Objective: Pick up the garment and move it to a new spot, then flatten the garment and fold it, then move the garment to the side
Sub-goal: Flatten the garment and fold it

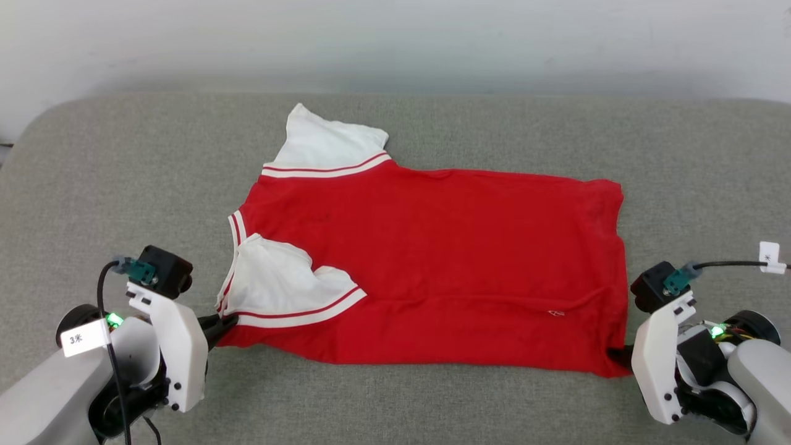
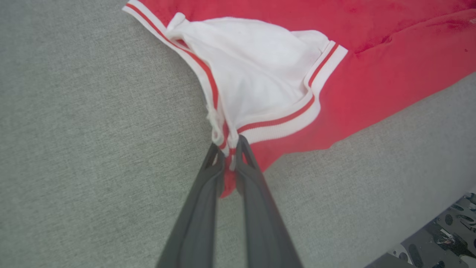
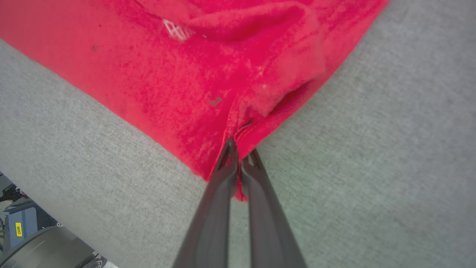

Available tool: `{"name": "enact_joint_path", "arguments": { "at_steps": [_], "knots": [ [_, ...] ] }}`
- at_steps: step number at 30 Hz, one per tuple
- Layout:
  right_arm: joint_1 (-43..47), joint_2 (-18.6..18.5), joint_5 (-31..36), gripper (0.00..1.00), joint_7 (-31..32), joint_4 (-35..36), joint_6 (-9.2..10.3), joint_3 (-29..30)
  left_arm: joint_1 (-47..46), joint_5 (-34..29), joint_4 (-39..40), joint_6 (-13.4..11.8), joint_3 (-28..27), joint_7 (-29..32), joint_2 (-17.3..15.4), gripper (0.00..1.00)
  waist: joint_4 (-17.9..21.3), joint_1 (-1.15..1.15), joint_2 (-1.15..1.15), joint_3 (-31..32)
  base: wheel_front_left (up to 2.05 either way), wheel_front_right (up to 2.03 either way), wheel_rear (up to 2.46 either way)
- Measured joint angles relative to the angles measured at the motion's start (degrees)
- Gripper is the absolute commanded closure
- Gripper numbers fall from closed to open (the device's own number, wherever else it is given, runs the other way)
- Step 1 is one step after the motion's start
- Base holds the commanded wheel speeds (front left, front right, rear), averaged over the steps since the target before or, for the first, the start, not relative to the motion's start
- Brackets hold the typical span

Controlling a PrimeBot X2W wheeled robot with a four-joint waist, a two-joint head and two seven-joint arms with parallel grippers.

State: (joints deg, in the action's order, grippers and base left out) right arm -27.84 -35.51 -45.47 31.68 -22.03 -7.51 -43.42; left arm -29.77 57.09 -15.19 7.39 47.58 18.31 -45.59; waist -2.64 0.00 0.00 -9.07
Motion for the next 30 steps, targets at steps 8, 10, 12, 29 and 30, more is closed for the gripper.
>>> {"name": "enact_joint_path", "arguments": {
  "at_steps": [8, 10, 12, 29, 30],
  "knots": [
    [4.17, -3.39, -1.64, 1.0, -4.3, 5.54, 0.0, 3.21, 4.94, 1.9, 3.49, -1.53, -0.82, -1.97, -2.79, 1.0, 0.71, 0.0, 0.0, 4.11, 0.0, 0.0, 0.0],
    [5.64, -4.28, -1.77, 1.0, -4.45, 7.33, 0.0, 4.16, 6.43, 2.26, 5.13, -2.26, -1.0, -2.44, -3.89, 1.0, 0.91, 0.0, 0.0, 4.85, 0.0, 0.0, 0.0],
    [7.07, -5.12, -1.81, 1.0, -4.41, 9.1, 0.0, 5.15, 8.01, 2.7, 6.87, -3.03, -1.26, -2.97, -5.12, 1.0, 1.1, 0.0, 0.0, 5.48, 0.0, 0.0, 0.0],
    [26.01, -8.49, -1.88, 1.0, 3.26, 17.83, -0.03, 19.22, 22.64, 7.2, 13.67, -9.15, 0.21, -7.09, -7.66, 1.0, 1.54, 0.0, 0.0, 6.5, 0.0, 0.0, 0.0],
    [26.73, -8.06, -1.67, 1.0, 3.65, 17.61, -0.03, 19.68, 22.8, 7.17, 12.94, -9.12, 0.44, -7.19, -7.21, 1.0, 1.52, 0.0, 0.0, 6.25, 0.0, 0.0, 0.0]
  ]
}}
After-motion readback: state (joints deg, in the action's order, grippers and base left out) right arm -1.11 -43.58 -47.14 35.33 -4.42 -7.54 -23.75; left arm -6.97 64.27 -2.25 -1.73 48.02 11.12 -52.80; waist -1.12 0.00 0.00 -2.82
